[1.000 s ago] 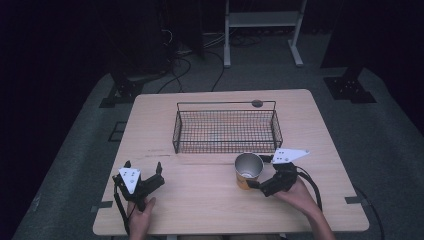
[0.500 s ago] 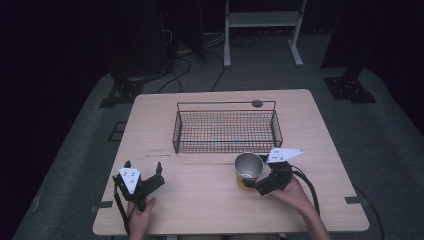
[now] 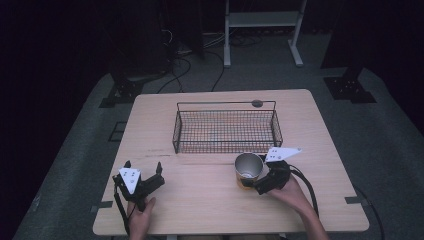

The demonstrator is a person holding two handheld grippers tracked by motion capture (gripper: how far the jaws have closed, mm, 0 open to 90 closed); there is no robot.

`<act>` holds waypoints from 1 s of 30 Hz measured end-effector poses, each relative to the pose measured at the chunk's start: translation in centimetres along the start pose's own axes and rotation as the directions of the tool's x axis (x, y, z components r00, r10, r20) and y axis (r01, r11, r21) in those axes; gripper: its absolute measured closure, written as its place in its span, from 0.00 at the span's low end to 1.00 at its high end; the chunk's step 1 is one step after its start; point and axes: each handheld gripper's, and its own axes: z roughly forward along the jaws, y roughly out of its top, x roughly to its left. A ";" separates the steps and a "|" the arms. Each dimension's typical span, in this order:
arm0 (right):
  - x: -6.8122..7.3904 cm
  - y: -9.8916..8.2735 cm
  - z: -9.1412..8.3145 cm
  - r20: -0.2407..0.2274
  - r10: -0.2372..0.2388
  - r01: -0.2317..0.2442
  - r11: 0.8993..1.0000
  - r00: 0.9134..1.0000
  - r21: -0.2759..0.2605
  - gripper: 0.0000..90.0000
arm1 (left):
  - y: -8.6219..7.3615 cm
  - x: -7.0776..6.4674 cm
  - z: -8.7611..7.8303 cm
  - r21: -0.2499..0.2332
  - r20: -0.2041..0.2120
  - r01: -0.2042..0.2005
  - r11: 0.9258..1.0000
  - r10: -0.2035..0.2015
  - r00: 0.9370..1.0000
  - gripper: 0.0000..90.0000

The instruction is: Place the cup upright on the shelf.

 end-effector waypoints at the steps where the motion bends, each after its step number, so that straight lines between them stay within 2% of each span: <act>1: 0.0 0.0 0.0 0.001 -0.001 0.001 1.000 1.000 -0.001 0.00 | 0.0 0.0 0.0 0.000 0.000 0.000 1.000 0.000 1.000 0.00; 11: 0.0 0.0 0.2 0.001 -0.003 0.003 1.000 1.000 0.000 0.00 | 0.0 0.0 0.0 0.000 0.000 0.000 1.000 0.000 1.000 0.00; 14: -0.1 0.0 0.1 -0.017 -0.007 0.006 1.000 1.000 -0.008 0.08 | 0.0 0.0 0.0 -0.001 0.000 0.001 1.000 -0.001 1.000 0.00; 22: -0.1 0.1 0.0 -0.006 -0.011 0.010 1.000 1.000 -0.010 0.10 | 0.0 0.0 0.0 -0.001 0.000 0.002 1.000 -0.002 1.000 0.00; 30: -0.3 0.3 -0.5 -0.005 0.007 -0.007 1.000 1.000 -0.019 0.14 | 0.0 0.0 0.0 0.000 0.001 0.002 1.000 -0.002 1.000 0.00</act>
